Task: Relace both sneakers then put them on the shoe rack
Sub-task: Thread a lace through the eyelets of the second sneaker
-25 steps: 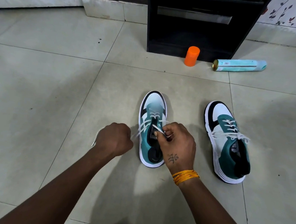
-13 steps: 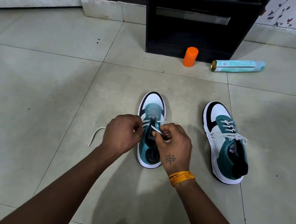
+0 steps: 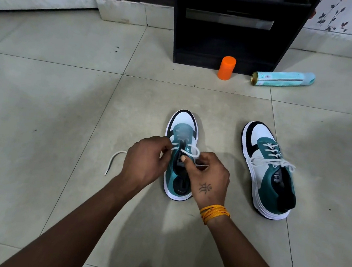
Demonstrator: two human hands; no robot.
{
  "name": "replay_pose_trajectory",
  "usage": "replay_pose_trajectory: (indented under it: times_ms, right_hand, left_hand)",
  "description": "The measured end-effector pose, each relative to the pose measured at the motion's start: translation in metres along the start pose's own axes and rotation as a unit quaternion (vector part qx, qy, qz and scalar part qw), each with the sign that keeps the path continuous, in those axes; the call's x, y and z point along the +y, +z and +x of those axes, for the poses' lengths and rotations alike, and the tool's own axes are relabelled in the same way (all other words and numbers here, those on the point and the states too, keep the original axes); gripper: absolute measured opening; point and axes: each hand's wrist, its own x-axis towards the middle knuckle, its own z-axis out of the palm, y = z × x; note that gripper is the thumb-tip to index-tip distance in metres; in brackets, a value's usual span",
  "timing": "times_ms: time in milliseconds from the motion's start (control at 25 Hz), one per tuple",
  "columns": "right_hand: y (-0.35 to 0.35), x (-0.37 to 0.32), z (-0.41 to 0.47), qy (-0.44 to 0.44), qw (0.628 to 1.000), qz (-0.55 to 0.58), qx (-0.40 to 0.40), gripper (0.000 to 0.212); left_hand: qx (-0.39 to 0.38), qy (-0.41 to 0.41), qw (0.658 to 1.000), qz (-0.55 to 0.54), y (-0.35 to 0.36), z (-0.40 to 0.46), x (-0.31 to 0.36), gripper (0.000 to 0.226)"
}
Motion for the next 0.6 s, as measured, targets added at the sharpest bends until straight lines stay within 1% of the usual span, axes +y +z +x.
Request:
replay_pose_trajectory:
  times_ms: [40,80,160,200,240,280,320,400,480,520,600]
  right_hand:
    - [0.000,0.002,0.000,0.007,1.000,0.002,-0.009,0.031]
    - [0.001,0.003,0.000,0.006,1.000,0.005,-0.016,0.030]
    - [-0.001,0.003,0.001,-0.006,1.000,0.008,-0.020,0.025]
    - [-0.001,0.002,0.001,-0.012,1.000,0.009,-0.020,0.022]
    - [-0.001,0.001,0.001,-0.017,1.000,0.007,-0.019,0.020]
    - [-0.001,0.001,0.001,-0.022,1.000,0.006,-0.018,0.019]
    - [0.000,0.001,0.001,-0.024,1.000,0.005,-0.018,0.019]
    - [0.001,0.002,0.001,-0.027,0.999,0.002,-0.018,0.019]
    - [0.002,0.004,0.001,-0.031,0.999,0.000,-0.016,0.019]
    - [0.002,0.004,0.001,-0.036,0.999,0.002,-0.015,0.018]
    - [0.002,0.005,0.000,-0.063,0.998,0.003,-0.015,0.018]
  left_hand:
    - [-0.016,-0.012,1.000,0.023,0.000,0.000,-0.002,0.004]
    - [-0.052,-0.037,0.996,0.062,-0.001,0.000,-0.004,0.007]
    - [-0.163,-0.096,0.970,0.153,-0.002,0.000,-0.011,0.014]
    - [-0.202,-0.112,0.956,0.180,0.000,-0.001,-0.015,0.016]
    - [-0.217,-0.118,0.952,0.183,0.001,-0.002,-0.018,0.017]
    - [-0.210,-0.113,0.957,0.167,0.002,-0.002,-0.018,0.017]
    - [-0.182,-0.100,0.969,0.134,0.004,-0.001,-0.019,0.016]
    - [-0.097,-0.064,0.992,0.056,0.005,-0.001,-0.015,0.012]
    - [-0.031,-0.019,0.999,0.001,0.003,0.001,-0.011,0.009]
    - [-0.020,0.002,0.999,-0.027,0.003,0.002,-0.011,0.009]
    - [-0.027,0.025,0.995,-0.091,0.003,0.001,-0.010,0.011]
